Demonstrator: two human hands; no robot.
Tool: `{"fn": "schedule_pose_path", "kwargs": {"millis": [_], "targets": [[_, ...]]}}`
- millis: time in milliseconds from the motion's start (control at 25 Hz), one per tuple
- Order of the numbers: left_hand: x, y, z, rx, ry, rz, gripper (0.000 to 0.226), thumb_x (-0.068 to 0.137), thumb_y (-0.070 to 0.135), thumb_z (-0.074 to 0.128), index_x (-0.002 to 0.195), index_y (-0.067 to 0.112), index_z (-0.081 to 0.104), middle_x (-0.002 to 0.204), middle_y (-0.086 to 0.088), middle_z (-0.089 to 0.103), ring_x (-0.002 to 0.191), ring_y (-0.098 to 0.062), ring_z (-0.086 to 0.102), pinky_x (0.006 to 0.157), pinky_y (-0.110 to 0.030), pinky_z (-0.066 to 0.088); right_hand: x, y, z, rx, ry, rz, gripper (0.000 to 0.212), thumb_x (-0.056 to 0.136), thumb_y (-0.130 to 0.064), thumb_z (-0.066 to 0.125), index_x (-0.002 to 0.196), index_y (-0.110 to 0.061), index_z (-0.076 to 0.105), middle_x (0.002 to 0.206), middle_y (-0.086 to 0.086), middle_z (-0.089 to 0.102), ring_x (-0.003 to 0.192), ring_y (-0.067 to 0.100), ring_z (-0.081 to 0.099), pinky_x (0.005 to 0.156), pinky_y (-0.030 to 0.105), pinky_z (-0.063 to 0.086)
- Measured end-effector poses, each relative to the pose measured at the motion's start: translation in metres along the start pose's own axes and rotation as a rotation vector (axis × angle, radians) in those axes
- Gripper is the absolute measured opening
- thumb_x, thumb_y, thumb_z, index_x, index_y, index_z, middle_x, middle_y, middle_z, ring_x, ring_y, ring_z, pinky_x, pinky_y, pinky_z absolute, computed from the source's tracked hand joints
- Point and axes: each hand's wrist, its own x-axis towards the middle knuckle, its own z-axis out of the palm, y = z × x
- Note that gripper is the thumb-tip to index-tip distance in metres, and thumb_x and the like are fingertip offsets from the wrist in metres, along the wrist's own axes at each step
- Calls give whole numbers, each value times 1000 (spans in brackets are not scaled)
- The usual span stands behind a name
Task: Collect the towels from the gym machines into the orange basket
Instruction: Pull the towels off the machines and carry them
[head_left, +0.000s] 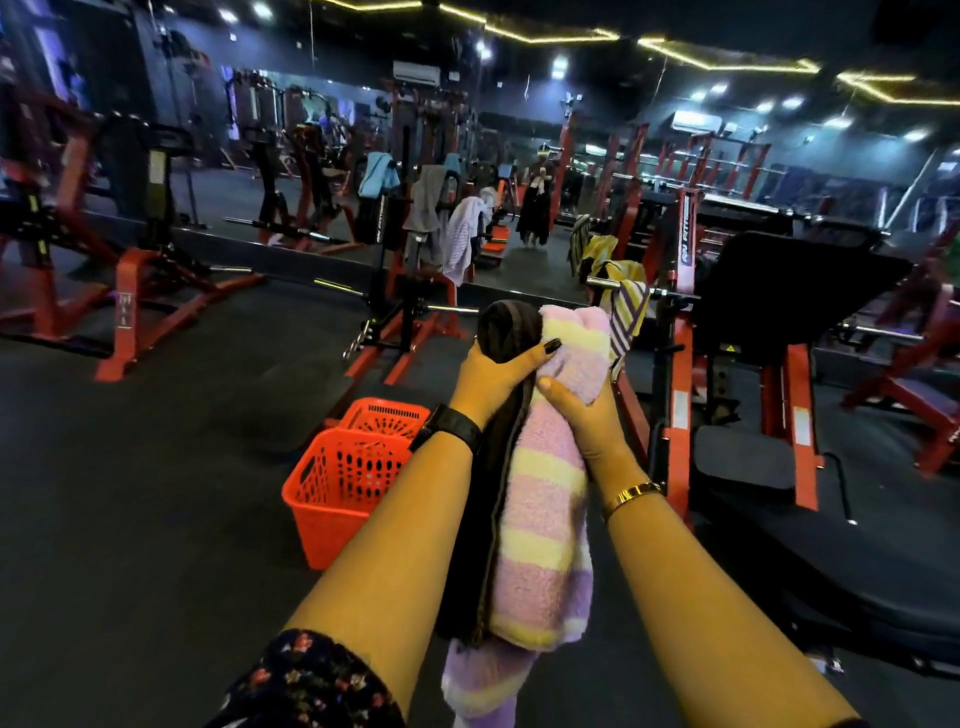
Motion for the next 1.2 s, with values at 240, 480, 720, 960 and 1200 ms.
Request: {"fn": "schedule_pose_path", "kwargs": {"millis": [240,480,720,960,1200], "targets": [[142,-60,41,6,39,-25,76,46,50,83,113,17,68,116,-4,70,108,-18,65,97,-38,51,145,75,-50,-1,-25,21,85,64,-40,78,138,-13,46,131,8,60,121,18,59,102,38,49],[285,-113,82,36,234,-31,72,51,45,81,114,15,66,114,-5,70,107,-17,65,95,-35,51,312,141,-101,-46,-190,55,94,56,-49,77,138,-20,41,128,1,59,116,12,58,97,31,50],[385,-142,63,73,412,9,47,74,22,79,117,9,64,110,-4,69,100,-13,65,86,-23,51,441,193,-82,-33,-385,27,103,49,-45,79,140,-18,39,131,-1,56,119,8,54,100,26,46],[469,-170,-12,190,622,-15,77,49,56,79,113,15,66,107,-1,72,98,-14,68,87,-29,54,539,249,-6,30,-575,9,97,56,-35,83,140,-16,38,134,3,57,123,13,55,101,25,48],[563,-175,-103,217,758,28,90,41,63,83,116,17,65,113,-1,71,104,-15,66,94,-38,53,643,283,87,69,-666,-1,84,57,-33,82,131,-24,44,125,-7,59,113,-4,58,95,17,49]]}}
